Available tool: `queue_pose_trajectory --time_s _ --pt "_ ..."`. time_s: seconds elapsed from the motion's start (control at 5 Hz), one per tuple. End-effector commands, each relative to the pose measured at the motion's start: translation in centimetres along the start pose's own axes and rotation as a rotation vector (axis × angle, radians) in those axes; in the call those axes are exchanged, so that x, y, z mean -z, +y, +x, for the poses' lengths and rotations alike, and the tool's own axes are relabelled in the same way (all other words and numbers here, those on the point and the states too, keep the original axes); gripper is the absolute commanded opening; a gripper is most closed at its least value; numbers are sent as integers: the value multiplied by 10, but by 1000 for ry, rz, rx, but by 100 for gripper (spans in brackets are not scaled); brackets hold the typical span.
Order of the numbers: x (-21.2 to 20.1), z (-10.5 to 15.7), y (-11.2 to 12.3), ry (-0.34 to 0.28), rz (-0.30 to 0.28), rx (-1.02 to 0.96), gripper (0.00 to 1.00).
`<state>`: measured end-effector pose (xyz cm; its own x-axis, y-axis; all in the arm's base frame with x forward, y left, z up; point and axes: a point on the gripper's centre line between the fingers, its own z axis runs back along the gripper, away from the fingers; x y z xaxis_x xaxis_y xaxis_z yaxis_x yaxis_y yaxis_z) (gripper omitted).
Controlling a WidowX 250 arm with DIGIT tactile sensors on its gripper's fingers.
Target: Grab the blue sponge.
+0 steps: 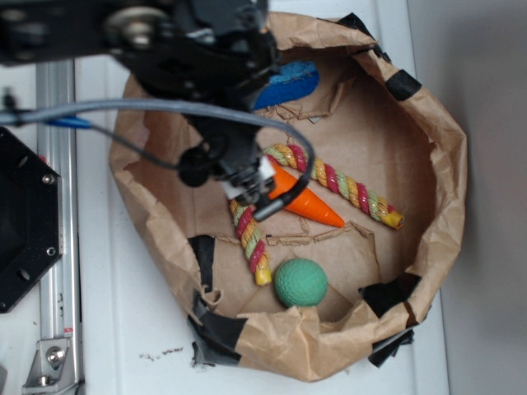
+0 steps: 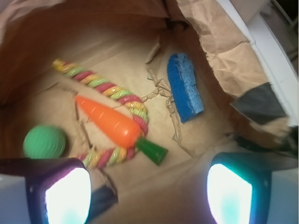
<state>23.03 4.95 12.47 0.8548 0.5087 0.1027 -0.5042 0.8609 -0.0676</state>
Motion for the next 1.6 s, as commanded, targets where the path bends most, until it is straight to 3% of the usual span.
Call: queue_pose_trajectory --time_s 0.0,0.4,1.4 --pt "24 9 -3 -88 126 -239 100" --pt "46 33 19 -82 190 -289 100" --pt "67 49 31 -29 289 53 100"
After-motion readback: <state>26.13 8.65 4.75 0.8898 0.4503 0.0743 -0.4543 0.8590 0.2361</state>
